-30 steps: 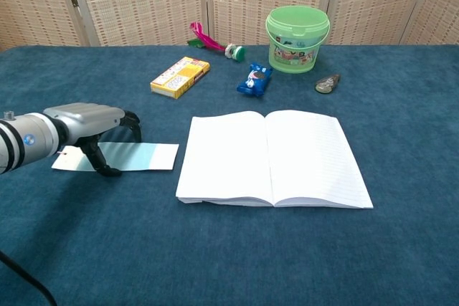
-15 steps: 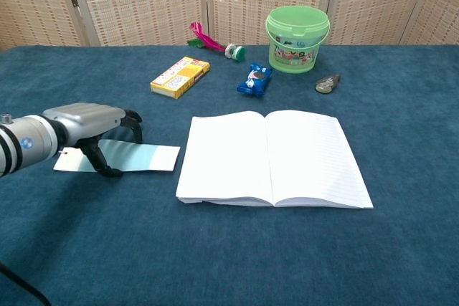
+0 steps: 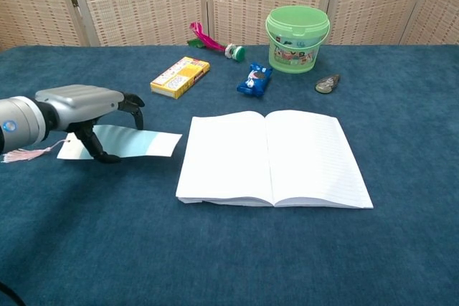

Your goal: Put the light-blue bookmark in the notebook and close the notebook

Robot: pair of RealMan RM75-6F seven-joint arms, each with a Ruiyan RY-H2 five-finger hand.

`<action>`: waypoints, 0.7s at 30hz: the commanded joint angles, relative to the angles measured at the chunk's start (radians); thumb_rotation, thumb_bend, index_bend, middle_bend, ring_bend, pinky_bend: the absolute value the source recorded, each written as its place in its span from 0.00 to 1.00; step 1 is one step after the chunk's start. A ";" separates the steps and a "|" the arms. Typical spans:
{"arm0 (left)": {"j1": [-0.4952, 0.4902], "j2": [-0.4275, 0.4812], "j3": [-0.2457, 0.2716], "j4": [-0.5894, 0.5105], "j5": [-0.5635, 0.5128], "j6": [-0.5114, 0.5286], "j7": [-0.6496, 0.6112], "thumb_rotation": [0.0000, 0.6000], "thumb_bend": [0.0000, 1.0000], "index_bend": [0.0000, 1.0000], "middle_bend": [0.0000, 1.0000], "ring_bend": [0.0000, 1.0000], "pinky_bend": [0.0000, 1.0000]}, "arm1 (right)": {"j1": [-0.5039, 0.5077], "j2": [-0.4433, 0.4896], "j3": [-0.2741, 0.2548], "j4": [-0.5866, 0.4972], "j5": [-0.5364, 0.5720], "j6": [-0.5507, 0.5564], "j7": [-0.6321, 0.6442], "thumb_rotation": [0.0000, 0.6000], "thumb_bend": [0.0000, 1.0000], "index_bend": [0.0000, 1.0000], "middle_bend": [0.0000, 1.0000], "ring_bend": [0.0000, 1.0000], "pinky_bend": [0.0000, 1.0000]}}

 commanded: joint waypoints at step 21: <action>-0.170 0.063 -0.086 -0.155 0.400 -0.091 -0.069 1.00 0.27 0.38 0.09 0.08 0.14 | -0.018 0.018 -0.006 -0.022 -0.007 0.019 -0.021 1.00 0.07 0.00 0.06 0.01 0.04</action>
